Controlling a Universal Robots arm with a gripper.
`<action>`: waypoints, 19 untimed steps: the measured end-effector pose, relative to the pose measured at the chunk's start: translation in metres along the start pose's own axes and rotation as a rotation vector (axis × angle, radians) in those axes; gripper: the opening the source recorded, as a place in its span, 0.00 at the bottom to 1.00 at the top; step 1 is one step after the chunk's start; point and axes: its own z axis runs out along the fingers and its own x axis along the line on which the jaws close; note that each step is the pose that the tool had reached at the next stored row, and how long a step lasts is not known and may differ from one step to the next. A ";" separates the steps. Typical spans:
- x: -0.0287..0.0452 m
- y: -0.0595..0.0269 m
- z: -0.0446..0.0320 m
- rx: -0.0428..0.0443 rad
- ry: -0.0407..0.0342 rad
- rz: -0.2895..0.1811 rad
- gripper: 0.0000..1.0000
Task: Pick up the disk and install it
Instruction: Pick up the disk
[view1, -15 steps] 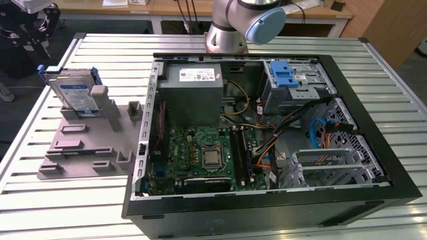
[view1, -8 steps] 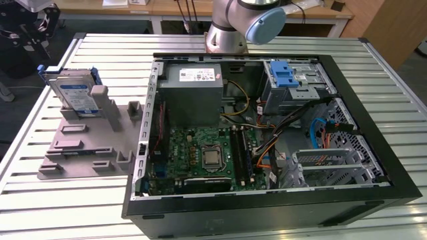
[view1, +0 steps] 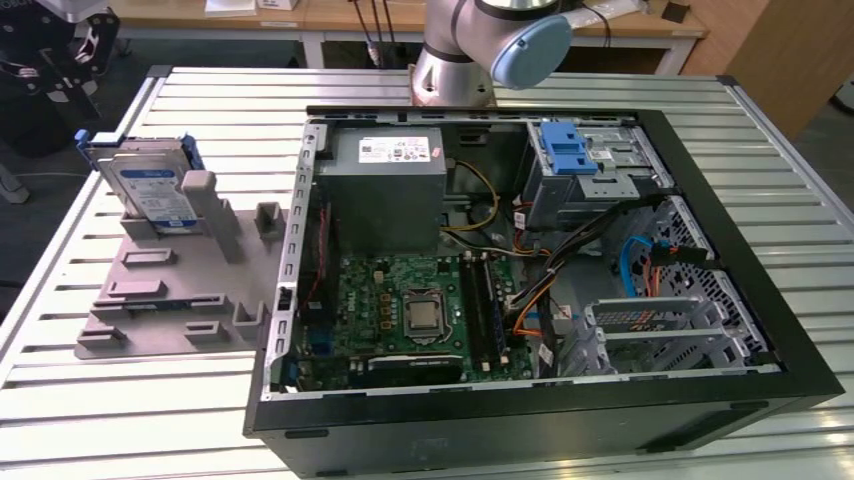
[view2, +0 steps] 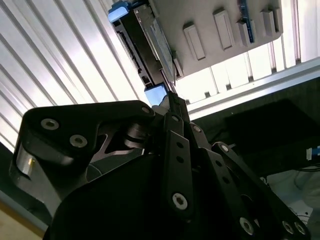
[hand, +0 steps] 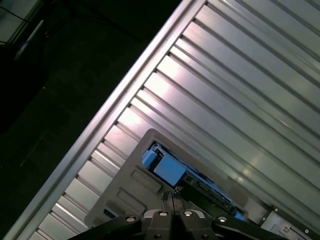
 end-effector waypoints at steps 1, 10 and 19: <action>0.0000 0.0000 0.0000 0.0000 0.0002 -0.004 0.11; 0.0003 0.0002 0.0002 -0.0004 0.0021 -0.051 0.11; 0.0003 0.0002 0.0002 -0.0008 0.0044 -0.102 0.11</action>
